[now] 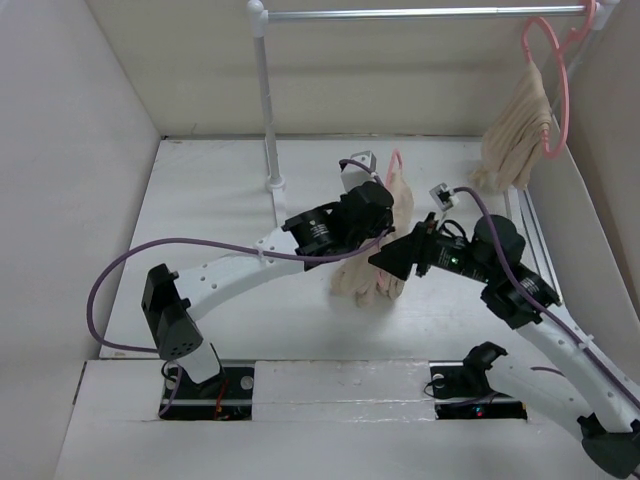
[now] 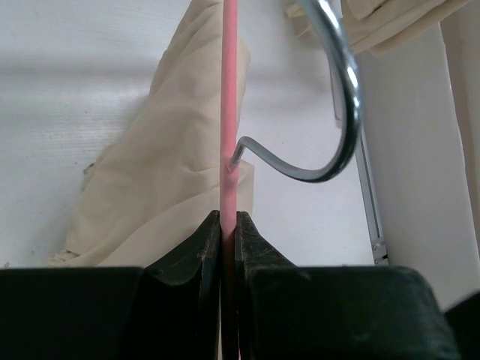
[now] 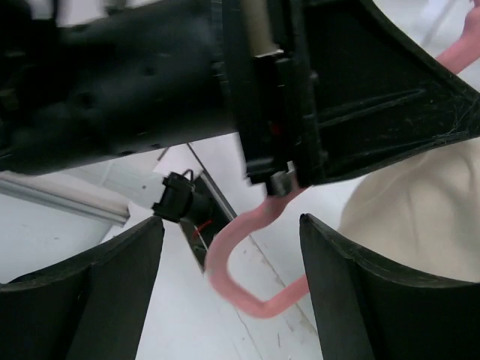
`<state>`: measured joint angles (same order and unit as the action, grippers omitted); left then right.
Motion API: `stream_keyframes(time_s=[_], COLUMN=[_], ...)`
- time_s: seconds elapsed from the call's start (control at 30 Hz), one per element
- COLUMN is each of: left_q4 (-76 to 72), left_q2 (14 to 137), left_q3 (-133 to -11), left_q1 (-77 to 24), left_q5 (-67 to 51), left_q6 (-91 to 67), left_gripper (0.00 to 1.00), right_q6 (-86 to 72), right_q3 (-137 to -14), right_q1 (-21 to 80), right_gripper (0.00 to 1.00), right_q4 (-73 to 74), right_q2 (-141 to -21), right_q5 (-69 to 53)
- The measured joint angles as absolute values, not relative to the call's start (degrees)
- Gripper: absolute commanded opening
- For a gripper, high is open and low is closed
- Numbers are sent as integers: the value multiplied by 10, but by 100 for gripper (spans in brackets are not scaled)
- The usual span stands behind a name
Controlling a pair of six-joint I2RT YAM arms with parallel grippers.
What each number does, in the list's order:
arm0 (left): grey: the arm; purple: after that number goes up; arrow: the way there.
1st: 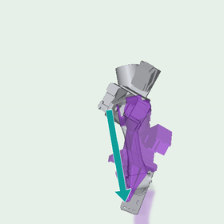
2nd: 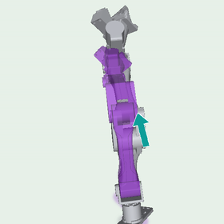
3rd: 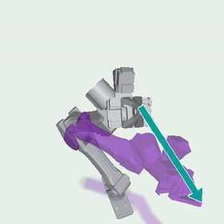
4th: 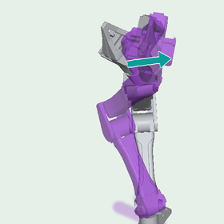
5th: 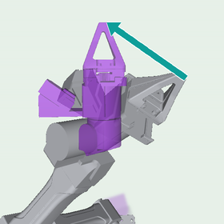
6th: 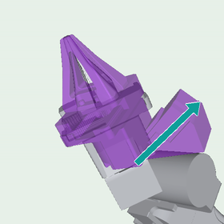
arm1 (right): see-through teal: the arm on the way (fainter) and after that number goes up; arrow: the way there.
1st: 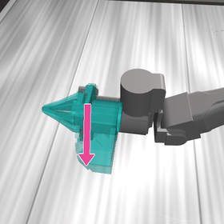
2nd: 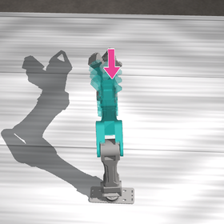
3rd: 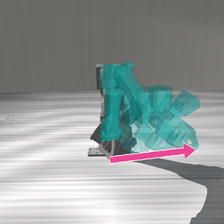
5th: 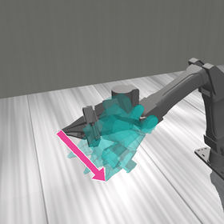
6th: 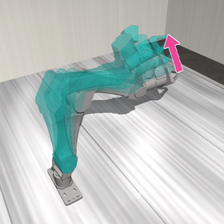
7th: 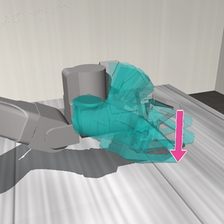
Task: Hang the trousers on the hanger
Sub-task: Place the hanger at the clothesline.
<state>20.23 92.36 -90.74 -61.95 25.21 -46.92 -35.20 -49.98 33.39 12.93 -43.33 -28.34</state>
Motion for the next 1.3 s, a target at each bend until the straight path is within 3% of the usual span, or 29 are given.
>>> stream_keyframes(time_s=[0.2, 0.27, 0.33, 0.4, 0.43, 0.5, 0.73, 0.87, 0.97, 1.3], left_q4=[201, 200, 195, 190, 190, 189, 170, 157, 144, 112], left_q2=[928, 928, 928, 928, 927, 927, 923, 913, 896, 788], left_q3=[-903, -903, -900, -897, -897, -896, -888, -888, -887, -876], left_q1=[-626, -626, -626, -624, -622, -618, -618, -618, -618, -618], left_q5=[245, 243, 242, 246, 251, 257, 247, 225, 207, 189], left_q6=[-475, -476, -477, -479, -477, -474, -479, -478, -474, -449], left_gripper=[0, 0, 0, 0, 0, 0, 3, 38, 53, 57], right_q6=[-373, -376, -387, -409, -419, -424, -429, -432, -426, -361], right_q3=[-472, -466, -460, -451, -442, -427, -423, -431, -460, -572], right_q1=[390, 402, 409, 419, 421, 420, 421, 418, 406, 332], right_gripper=[71, 57, 33, 21, 10, 1, 0, 0, 0, 0], right_q4=[128, 125, 115, 116, 124, 135, 138, 142, 163, 219], right_q2=[-466, -465, -465, -462, -460, -457, -433, -427, -428, -463], right_q5=[-207, -183, -170, -154, -147, -126, -105, -101, -95, -95])
